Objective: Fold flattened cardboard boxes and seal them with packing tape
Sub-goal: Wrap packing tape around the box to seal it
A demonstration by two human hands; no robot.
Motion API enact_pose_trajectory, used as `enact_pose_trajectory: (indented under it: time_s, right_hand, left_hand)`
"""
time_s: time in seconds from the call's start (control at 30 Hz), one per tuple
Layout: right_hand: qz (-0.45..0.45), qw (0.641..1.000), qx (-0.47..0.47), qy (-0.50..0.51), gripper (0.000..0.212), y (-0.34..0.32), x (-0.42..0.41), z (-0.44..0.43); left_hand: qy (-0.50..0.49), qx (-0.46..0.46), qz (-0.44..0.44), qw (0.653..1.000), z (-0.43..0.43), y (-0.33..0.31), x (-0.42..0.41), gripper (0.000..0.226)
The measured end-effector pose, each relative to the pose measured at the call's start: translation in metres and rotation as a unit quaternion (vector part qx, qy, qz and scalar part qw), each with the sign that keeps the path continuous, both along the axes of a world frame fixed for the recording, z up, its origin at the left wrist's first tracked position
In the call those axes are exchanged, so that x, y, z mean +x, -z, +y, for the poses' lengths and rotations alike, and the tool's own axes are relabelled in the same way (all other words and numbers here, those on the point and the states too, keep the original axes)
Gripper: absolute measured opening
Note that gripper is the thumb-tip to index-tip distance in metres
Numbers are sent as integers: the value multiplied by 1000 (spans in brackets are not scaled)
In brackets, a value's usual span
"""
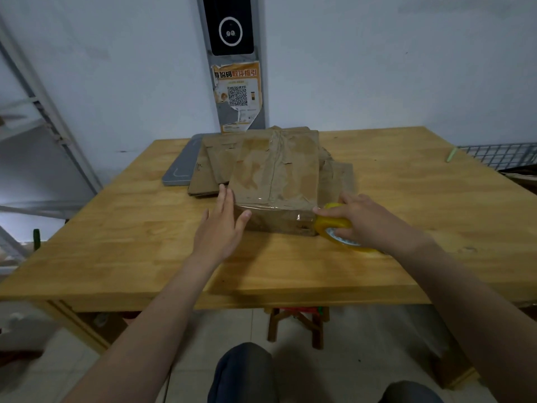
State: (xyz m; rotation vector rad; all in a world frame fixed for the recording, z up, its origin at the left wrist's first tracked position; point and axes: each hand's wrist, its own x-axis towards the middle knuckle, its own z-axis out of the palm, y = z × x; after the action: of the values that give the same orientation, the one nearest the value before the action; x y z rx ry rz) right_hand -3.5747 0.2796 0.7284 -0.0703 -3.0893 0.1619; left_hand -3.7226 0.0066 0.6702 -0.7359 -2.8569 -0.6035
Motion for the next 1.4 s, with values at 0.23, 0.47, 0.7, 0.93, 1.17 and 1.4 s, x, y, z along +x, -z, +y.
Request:
enact_pose_trajectory:
  time_s: [0.23, 0.47, 0.7, 0.93, 1.17, 1.4]
  right_hand:
    - [11, 995, -84, 58, 91, -2, -6, 2]
    - [-1, 996, -77, 52, 79, -2, -9, 0]
    - [59, 991, -109, 39, 78, -9, 20, -18]
    - [67, 990, -120, -13, 77, -22, 57, -48]
    - [41, 999, -10, -26, 83, -9, 60, -70]
    - [65, 996, -29, -49, 90, -10, 63, -63]
  left_hand:
    - [3, 137, -82, 987, 1, 10, -15, 77]
    - [-26, 185, -60, 981, 3, 5, -2, 72]
    - [-46, 219, -48, 974, -20, -3, 39, 68]
    - [-112, 224, 44, 967, -55, -12, 83, 54]
    - [28, 95, 160, 982, -33, -14, 105, 36]
    - [22, 21, 31, 999, 40, -36, 101, 74]
